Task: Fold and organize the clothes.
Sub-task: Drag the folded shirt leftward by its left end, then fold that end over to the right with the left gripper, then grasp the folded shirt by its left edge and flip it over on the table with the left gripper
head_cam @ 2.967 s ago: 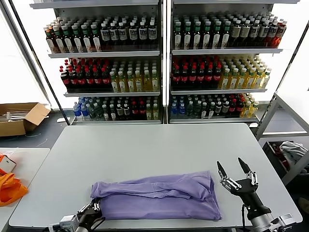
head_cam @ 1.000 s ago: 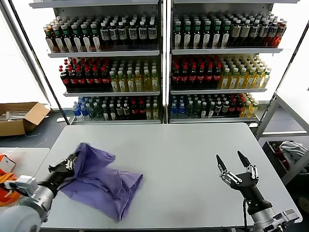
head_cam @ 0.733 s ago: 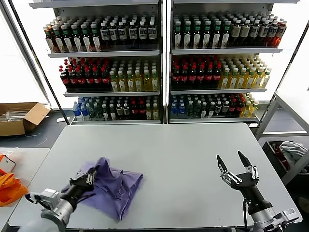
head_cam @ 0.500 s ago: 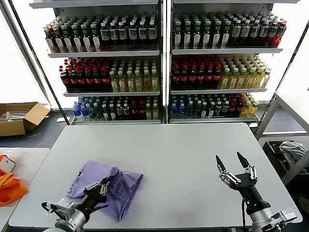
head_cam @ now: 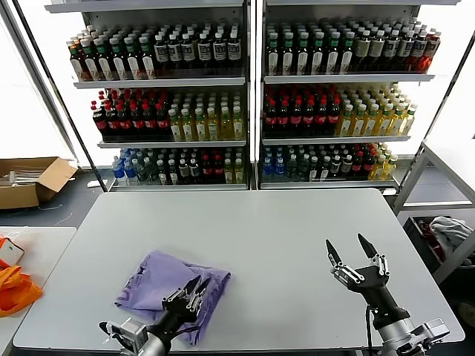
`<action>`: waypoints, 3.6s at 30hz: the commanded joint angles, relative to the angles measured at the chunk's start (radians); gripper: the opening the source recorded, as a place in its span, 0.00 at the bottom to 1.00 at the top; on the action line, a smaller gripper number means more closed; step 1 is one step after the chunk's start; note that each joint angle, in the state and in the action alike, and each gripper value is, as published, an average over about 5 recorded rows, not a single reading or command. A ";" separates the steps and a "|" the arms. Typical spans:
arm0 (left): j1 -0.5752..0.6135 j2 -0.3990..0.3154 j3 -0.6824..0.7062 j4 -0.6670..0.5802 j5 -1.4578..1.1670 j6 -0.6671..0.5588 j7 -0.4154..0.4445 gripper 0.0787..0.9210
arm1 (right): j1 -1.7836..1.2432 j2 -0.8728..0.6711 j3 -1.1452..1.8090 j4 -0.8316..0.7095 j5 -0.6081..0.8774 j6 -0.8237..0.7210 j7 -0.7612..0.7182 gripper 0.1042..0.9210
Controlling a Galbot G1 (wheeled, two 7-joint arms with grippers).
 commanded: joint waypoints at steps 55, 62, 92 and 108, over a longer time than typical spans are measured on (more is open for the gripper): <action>-0.140 0.087 -0.246 0.302 -0.225 0.249 0.026 0.51 | -0.064 0.024 -0.028 0.005 -0.051 0.036 -0.021 0.88; -0.142 0.086 -0.246 0.300 -0.214 0.239 0.032 0.27 | -0.061 0.016 -0.024 0.002 -0.043 0.037 -0.020 0.88; -0.090 0.196 -0.928 0.335 -0.324 0.238 0.038 0.04 | -0.042 0.009 -0.035 -0.006 -0.026 0.043 -0.020 0.88; -0.275 -0.008 0.047 0.075 -0.242 0.250 -0.233 0.04 | -0.082 0.029 -0.021 0.002 -0.046 0.056 -0.023 0.88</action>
